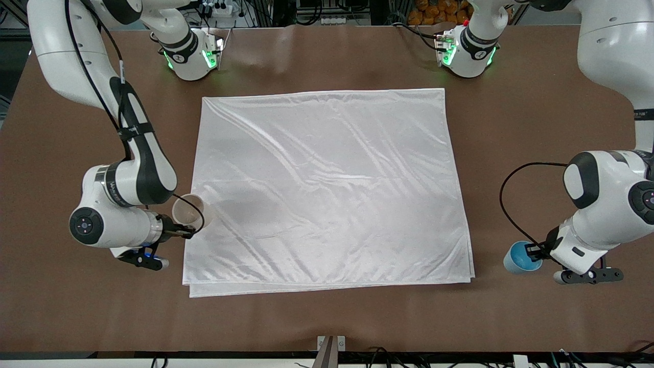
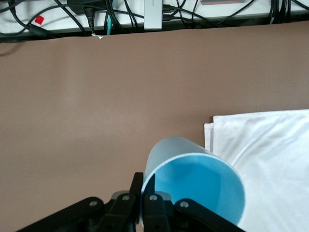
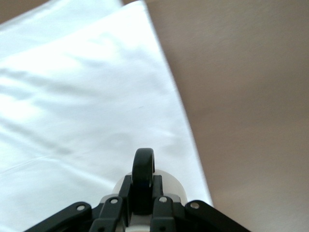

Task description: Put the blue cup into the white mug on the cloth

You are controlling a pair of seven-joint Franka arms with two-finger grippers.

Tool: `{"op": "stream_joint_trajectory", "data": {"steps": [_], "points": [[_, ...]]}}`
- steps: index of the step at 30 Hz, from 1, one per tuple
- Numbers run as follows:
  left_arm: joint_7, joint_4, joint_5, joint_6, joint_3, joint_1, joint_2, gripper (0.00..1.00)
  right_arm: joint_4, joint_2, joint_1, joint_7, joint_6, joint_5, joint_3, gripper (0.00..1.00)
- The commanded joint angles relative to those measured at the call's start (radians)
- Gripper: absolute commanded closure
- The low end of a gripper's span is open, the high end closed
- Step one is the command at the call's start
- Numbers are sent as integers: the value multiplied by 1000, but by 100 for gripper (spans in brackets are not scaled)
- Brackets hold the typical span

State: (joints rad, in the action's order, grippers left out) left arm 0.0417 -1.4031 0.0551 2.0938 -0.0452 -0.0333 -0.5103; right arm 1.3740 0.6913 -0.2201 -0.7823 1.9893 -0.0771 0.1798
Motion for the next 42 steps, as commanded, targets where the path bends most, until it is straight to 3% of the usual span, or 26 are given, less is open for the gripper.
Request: {"op": "stream_joint_trajectory", "data": {"steps": [1, 16, 20, 35, 38, 42], "points": [[82, -20, 20, -27, -1, -42, 42, 100, -15, 17, -70, -121, 51, 0, -5, 100], [201, -19, 11, -50, -4, -102, 78, 100, -15, 82, -196, -342, 137, 54, -20, 100], [198, -4, 9, -101, -10, -97, 90, 100, -15, 100, -206, -394, 149, 88, -20, 100], [161, 27, -58, -204, -41, -74, 133, 100, -15, 119, -232, -445, 164, 88, -19, 100], [103, 27, -74, -213, -65, -74, 135, 100, -15, 120, -232, -445, 164, 88, -19, 88], [37, 27, -74, -215, -107, -74, 141, 100, -15, 120, -232, -456, 164, 85, -19, 84]]}}
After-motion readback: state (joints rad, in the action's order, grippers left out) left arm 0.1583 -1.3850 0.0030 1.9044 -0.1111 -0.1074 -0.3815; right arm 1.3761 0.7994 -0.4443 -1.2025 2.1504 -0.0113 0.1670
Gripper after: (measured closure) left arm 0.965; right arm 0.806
